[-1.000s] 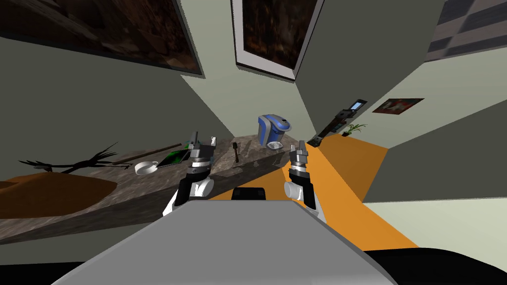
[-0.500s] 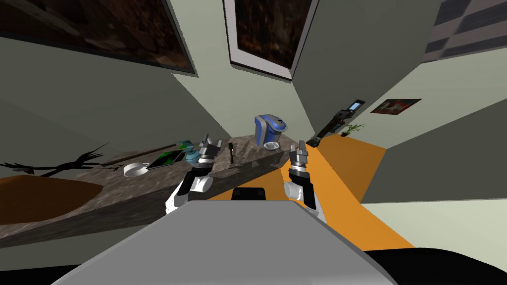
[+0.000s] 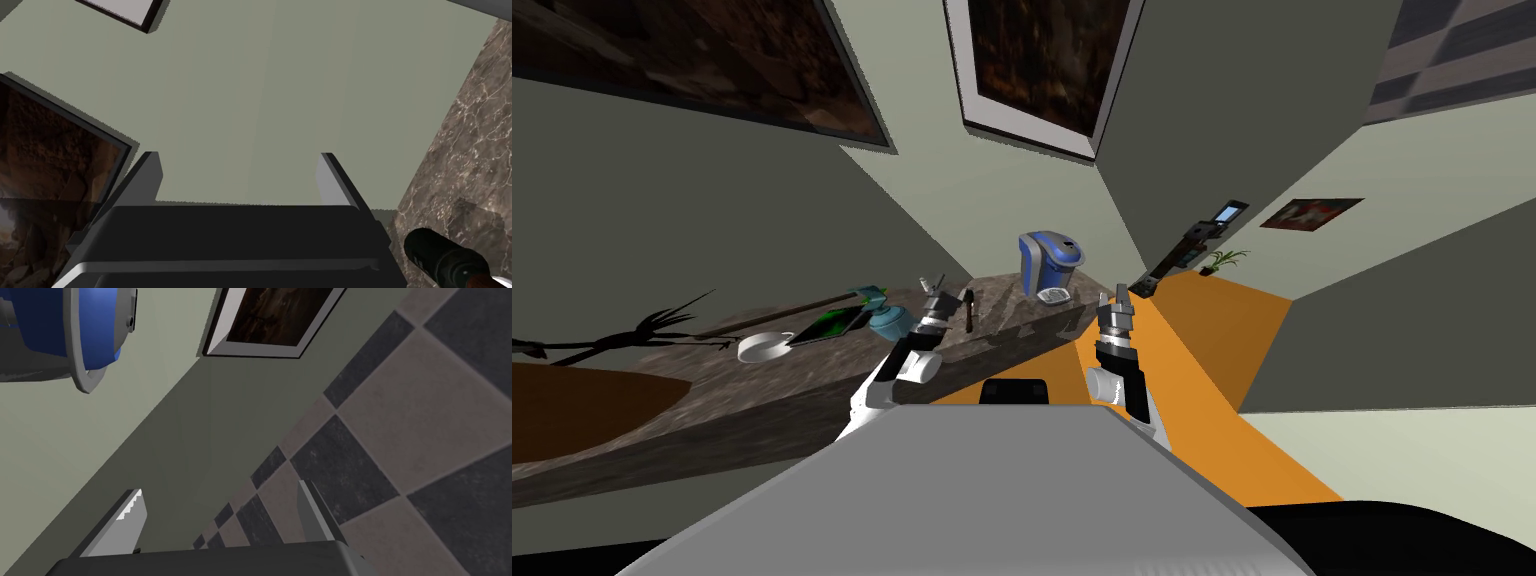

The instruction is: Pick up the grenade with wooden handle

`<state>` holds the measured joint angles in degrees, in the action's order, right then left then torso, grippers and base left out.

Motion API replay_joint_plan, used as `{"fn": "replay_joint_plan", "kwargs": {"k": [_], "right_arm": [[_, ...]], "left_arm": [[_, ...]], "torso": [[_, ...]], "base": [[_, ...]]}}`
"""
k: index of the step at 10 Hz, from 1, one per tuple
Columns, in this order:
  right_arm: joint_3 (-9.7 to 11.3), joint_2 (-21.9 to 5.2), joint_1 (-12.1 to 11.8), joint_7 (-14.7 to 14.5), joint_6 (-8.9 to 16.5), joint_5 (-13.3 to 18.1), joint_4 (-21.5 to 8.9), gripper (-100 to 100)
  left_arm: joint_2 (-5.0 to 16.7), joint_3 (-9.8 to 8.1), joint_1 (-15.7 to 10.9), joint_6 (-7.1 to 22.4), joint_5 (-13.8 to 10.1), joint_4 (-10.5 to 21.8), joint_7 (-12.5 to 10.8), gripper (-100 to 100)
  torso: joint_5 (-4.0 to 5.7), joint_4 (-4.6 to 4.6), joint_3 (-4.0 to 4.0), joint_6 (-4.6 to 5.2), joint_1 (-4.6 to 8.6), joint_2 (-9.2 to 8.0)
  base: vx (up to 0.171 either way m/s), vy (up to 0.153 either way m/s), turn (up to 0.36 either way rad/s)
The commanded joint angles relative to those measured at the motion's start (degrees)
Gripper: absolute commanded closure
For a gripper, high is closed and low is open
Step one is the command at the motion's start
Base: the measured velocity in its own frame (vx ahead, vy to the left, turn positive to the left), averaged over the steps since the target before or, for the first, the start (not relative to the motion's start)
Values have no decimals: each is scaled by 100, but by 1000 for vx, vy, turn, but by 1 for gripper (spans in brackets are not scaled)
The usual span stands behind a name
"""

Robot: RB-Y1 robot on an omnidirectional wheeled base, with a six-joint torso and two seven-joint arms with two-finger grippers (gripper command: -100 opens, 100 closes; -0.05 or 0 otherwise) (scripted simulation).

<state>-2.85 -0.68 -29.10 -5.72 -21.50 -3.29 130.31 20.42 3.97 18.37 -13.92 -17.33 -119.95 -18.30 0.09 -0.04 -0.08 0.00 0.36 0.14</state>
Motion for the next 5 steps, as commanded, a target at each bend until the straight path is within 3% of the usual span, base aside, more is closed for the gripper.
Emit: {"fn": "replay_joint_plan", "kwargs": {"k": [1, 2, 3, 4, 5], "right_arm": [[0, 0, 0, 0, 0, 0, 0, 0], [0, 0, 0, 0, 0, 0, 0, 0], [1, 1, 0, 0, 0, 0, 0, 0], [0, 0, 0, 0, 0, 0, 0, 0], [1, 1, 0, 0, 0, 0, 0, 0]], "left_arm": [[234, -6, -107, 286, -200, 213, -248, -100], [412, -4, -243, 446, -366, 394, -420, -100], [412, -4, -243, 593, -366, 421, -452, -100], [591, -4, -385, 820, -528, 638, -659, -100], [591, -4, -385, 879, -528, 639, -659, -100]], "torso": [[0, 0, 0, 0, 0, 0], [0, 1, 3, 0, 3, -6], [3, 1, 2, 1, 18, -2], [3, 0, 0, 0, 17, 0], [4, 0, 0, 0, 19, 0]], "base": [[9, -108, -14], [26, -154, -8], [35, -142, 1], [30, -147, -7], [43, -118, -2]]}}
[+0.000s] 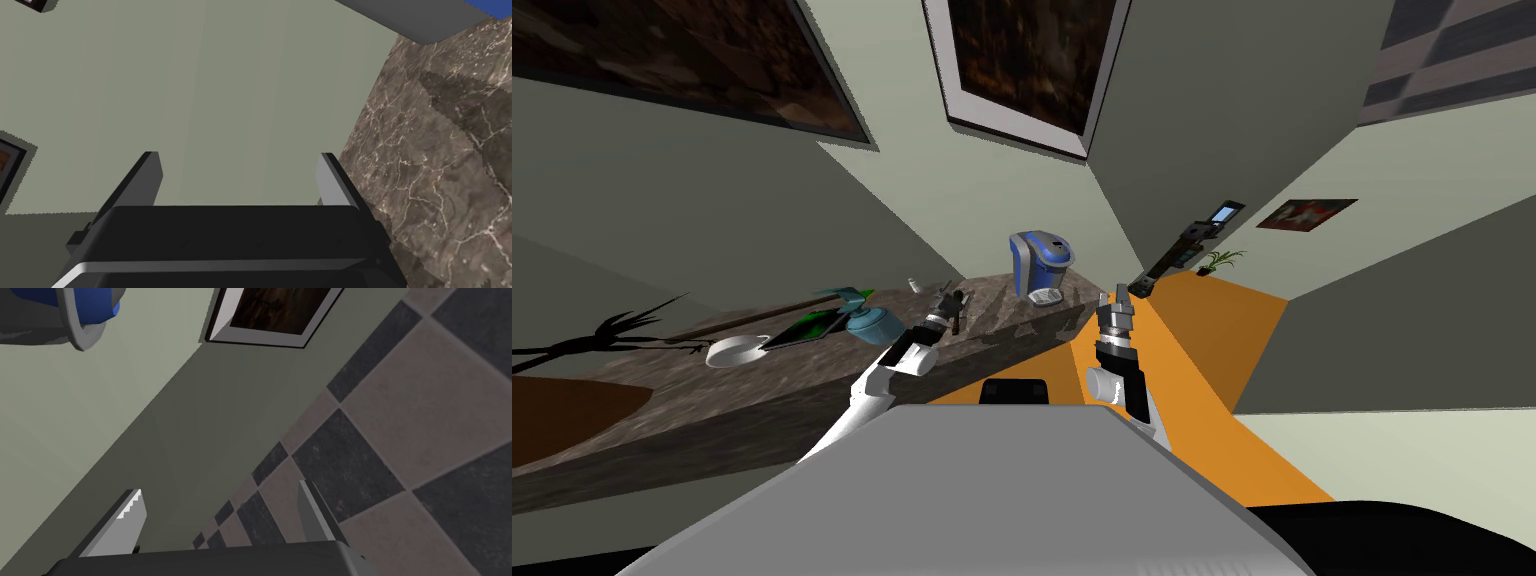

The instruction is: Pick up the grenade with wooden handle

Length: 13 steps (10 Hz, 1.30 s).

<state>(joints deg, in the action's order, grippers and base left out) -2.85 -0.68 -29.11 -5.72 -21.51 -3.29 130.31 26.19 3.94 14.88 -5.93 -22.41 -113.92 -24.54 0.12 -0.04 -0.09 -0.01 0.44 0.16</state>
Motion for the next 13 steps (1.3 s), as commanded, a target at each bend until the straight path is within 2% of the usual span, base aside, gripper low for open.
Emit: {"fn": "replay_joint_plan", "kwargs": {"k": [1, 2, 3, 4, 5, 6, 7, 8, 9, 11, 12, 13], "right_arm": [[0, 0, 0, 0, 0, 0, 0, 0], [0, 0, 0, 0, 0, 0, 0, 0], [0, 0, 0, 0, 0, 0, 0, 0], [0, 0, 0, 0, 0, 0, 0, 0], [0, 0, 0, 0, 0, 0, 0, 0], [0, 0, 0, 0, 0, 0, 0, 0], [0, 0, 0, 0, 0, 0, 0, 0], [0, 0, 0, 0, 0, 0, 0, 0], [0, 0, 0, 0, 0, 0, 0, 0], [0, 0, 0, 0, 0, 0, 0, 0], [-1, -1, 0, 0, 0, 0, 0, 0], [-1, -1, 0, 0, 0, 0, 0, 0]], "left_arm": [[194, -5, -188, 286, -178, 266, -247, -100], [194, -5, -188, 372, -178, 266, -247, -100], [377, -13, -351, 530, -329, 510, -460, -100], [377, -13, -351, 666, -329, 510, -460, -100], [563, -27, -524, 829, -471, 768, -676, -100], [563, -27, -524, 972, -471, 768, -676, -100], [753, -47, -709, 1173, -604, 988, -892, -100], [753, -47, -709, 1281, -604, 1042, -892, -100], [945, -74, -907, 1463, -725, 1272, -1110, -100], [945, -74, -907, 1595, -725, 1332, -1110, -100], [1139, -108, -1118, 1815, -834, 1596, -1328, -100], [1139, -108, -1118, 1912, -834, 1636, -1328, -100]], "torso": [[0, 0, 0, 0, 0, 0], [-1, -1, -2, 1, 1, 3], [-2, 0, 1, 0, -7, -2], [-1, -1, -3, 1, 0, 5], [-1, -1, -1, 0, -4, 1], [-1, 0, 2, 1, -3, -4], [-2, 1, 3, 0, -8, -6], [-1, 1, 2, 1, -4, -3], [-2, 1, 2, 0, -9, -5], [-2, 0, 0, -1, -12, -2], [-6, 2, 6, -1, -29, -11], [-5, 2, 5, 0, -24, -8]], "base": [[49, -125, -9], [30, -99, -1], [53, -125, -13], [42, -109, -1], [22, -116, -13], [26, -101, -4], [31, -117, -15], [28, -100, -4], [51, -114, -19], [21, -64, 2], [20, -66, -20], [24, -74, -8]]}}
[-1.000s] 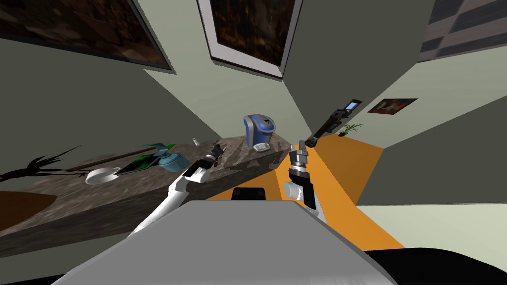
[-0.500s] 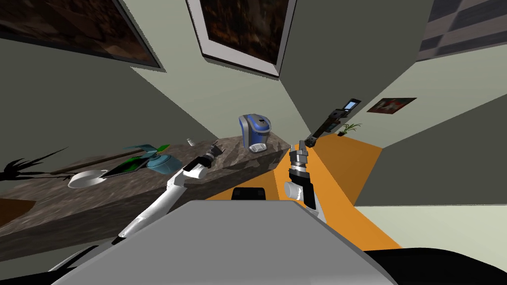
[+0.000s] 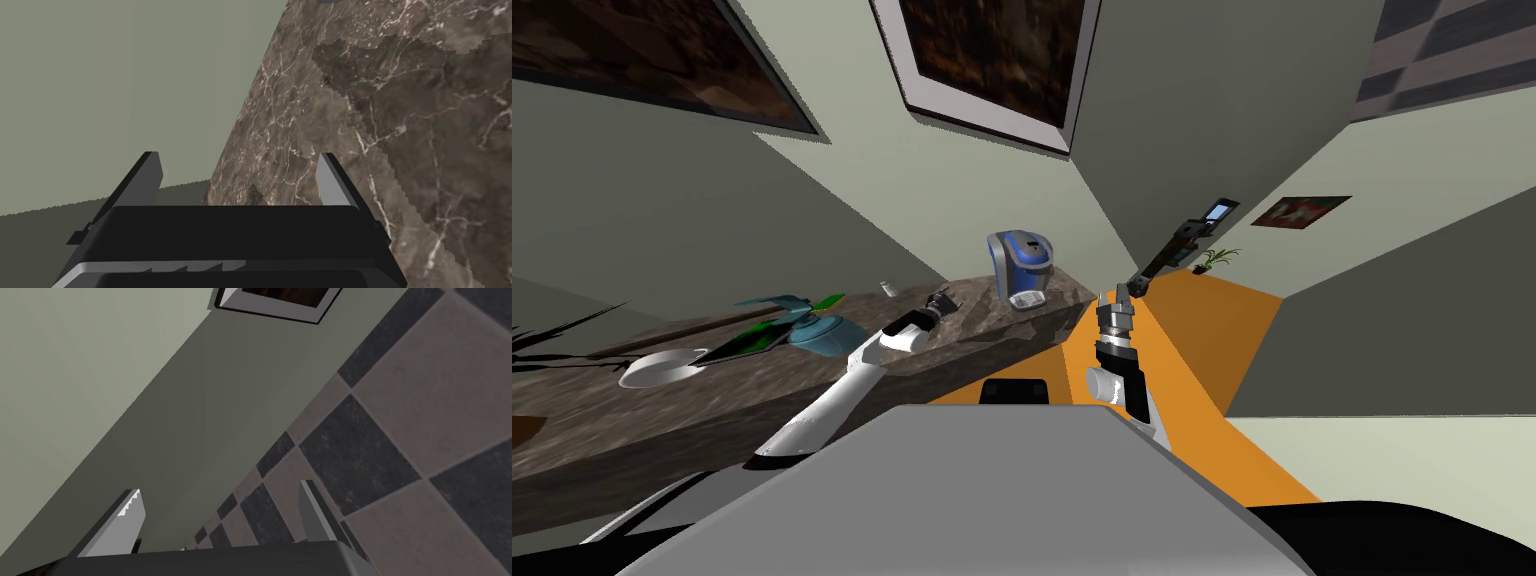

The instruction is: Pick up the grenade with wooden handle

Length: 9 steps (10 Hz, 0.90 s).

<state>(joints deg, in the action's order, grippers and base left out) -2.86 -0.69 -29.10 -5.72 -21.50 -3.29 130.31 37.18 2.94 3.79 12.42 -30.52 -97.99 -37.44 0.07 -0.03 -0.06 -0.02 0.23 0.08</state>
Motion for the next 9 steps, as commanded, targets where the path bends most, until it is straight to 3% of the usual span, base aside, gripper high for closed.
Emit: {"fn": "replay_joint_plan", "kwargs": {"k": [1, 2, 3, 4, 5, 7, 8, 9], "right_arm": [[0, 0, 0, 0, 0, 0, 0, 0], [0, 0, 0, 0, 0, 0, 0, 0], [0, 0, 0, 0, 0, 0, 0, 0], [0, 0, 0, 0, 0, 0, 0, 0], [0, 0, 0, 0, 0, 0, 0, 0], [0, 0, 0, 0, 0, 0, 0, 0], [0, 0, 0, 0, 0, 0, 0, 0], [0, 0, 0, 0, 0, 0, 0, 0]], "left_arm": [[234, -49, -235, 286, -117, 286, -256, -100], [234, -49, -235, 395, -117, 360, -256, -100], [428, -99, -476, 589, -197, 574, -471, -100], [428, -99, -476, 715, -197, 676, -471, -100], [620, -155, -728, 868, -263, 918, -684, -100], [620, -155, -731, 1035, -263, 1031, -684, -100], [807, -218, -973, 1246, -315, 1291, -895, -100], [807, -218, -996, 1356, -315, 1382, -895, -100]], "torso": [[0, 0, 0, 0, 0, 0], [3, 0, -2, 1, 10, 4], [2, -1, -1, -1, 6, 2], [3, 0, -3, 1, 9, 6], [1, -2, -4, 0, 4, 6], [2, -1, -3, 0, 5, 4], [-1, 1, 2, -1, -11, -3], [-1, 1, 2, 0, -7, -3]], "base": [[32, -105, -15], [32, -85, -4], [40, -93, -14], [38, -81, -5], [42, -101, -18], [22, -58, 0], [15, -53, -21], [24, -50, -5]]}}
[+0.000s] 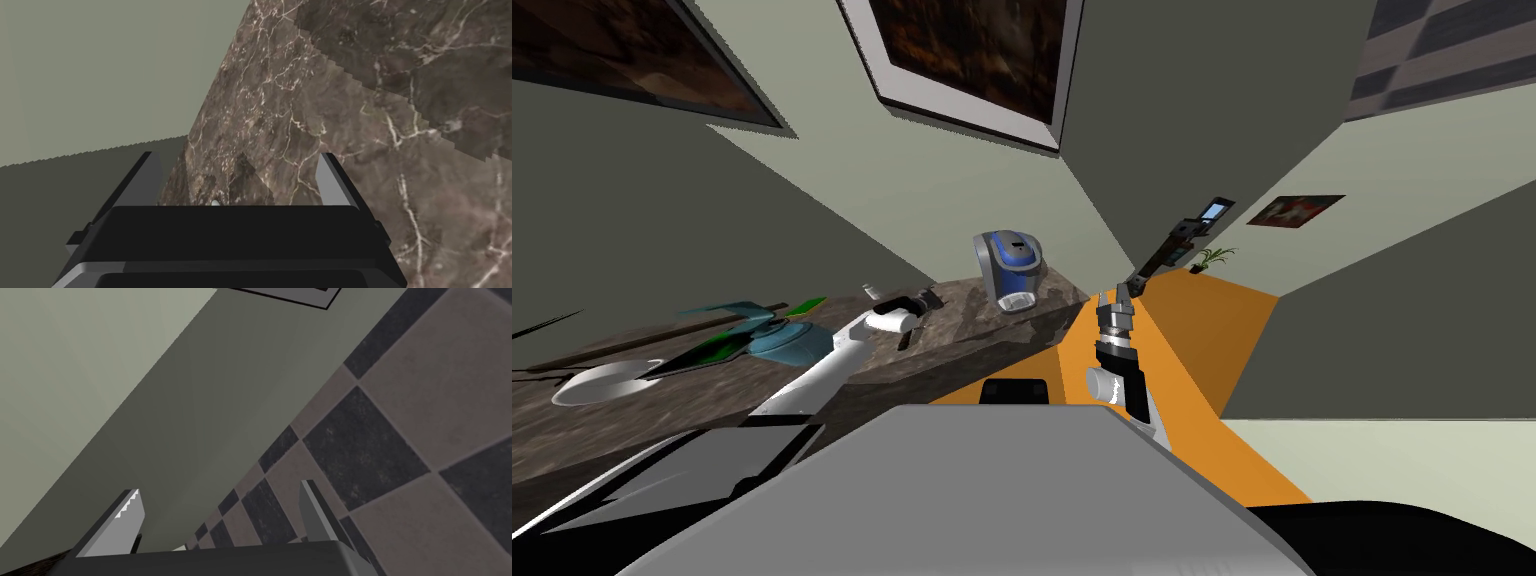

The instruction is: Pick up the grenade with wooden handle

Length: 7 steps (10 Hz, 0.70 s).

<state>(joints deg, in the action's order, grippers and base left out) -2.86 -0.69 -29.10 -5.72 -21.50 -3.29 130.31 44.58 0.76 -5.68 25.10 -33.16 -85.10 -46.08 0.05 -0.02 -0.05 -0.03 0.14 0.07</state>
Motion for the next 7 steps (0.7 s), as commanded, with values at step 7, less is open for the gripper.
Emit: {"fn": "replay_joint_plan", "kwargs": {"k": [7], "right_arm": [[0, 0, 0, 0, 0, 0, 0, 0]], "left_arm": [[587, -216, -874, 1043, -135, 1205, -641, -100]], "torso": [[0, 1, 0, 1, -1, 0]], "base": [[31, -55, -11]]}}
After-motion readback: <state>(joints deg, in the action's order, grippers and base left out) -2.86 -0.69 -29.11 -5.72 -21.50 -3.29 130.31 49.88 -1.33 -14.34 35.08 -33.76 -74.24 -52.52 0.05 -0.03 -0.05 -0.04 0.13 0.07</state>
